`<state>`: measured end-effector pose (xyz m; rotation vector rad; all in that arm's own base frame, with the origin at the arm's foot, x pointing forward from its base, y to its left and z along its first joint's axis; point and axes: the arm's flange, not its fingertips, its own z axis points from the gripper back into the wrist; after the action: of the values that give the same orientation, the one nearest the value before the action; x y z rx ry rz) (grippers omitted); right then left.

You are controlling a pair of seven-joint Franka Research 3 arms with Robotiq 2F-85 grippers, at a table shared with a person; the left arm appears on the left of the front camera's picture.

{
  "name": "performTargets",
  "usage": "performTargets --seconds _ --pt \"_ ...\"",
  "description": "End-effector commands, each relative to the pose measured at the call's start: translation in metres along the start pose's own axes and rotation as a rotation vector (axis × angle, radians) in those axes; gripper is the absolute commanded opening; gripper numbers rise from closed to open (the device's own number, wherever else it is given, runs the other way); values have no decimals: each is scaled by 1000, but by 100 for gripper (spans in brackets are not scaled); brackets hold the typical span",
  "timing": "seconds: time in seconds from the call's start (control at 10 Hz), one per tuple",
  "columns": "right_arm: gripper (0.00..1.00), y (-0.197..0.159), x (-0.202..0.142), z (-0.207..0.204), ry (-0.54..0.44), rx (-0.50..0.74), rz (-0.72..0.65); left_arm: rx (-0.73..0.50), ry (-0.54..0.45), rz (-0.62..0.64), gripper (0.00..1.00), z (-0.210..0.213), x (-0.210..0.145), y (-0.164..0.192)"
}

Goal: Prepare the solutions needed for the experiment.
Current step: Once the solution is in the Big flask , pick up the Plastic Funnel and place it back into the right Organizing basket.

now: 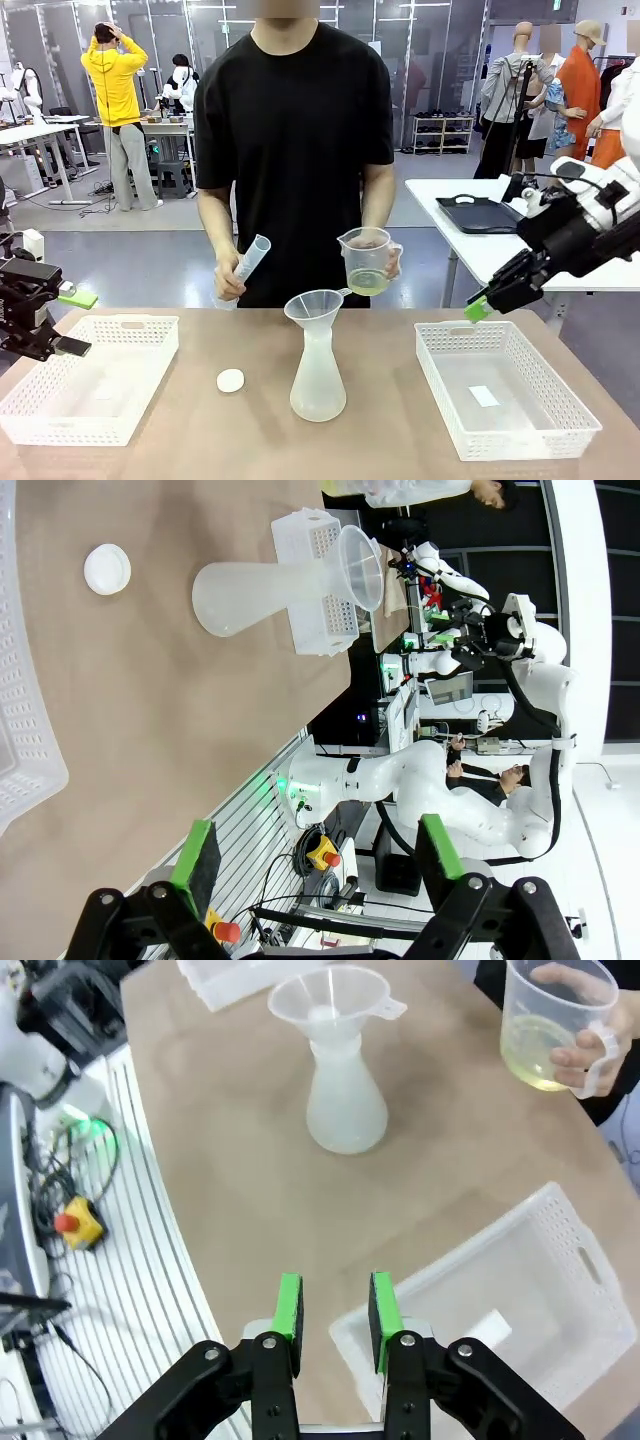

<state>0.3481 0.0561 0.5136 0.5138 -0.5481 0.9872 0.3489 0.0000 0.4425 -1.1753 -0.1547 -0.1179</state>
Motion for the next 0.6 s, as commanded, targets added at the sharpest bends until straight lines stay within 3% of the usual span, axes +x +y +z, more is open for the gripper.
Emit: performTargets --seconds 0.0,0.5 --pt "36 -2 6 10 47 -25 55 -26 -7 -9 100 0 1 -4" --pt "36 0 6 7 27 -22 39 -26 -7 -9 100 0 1 -4"
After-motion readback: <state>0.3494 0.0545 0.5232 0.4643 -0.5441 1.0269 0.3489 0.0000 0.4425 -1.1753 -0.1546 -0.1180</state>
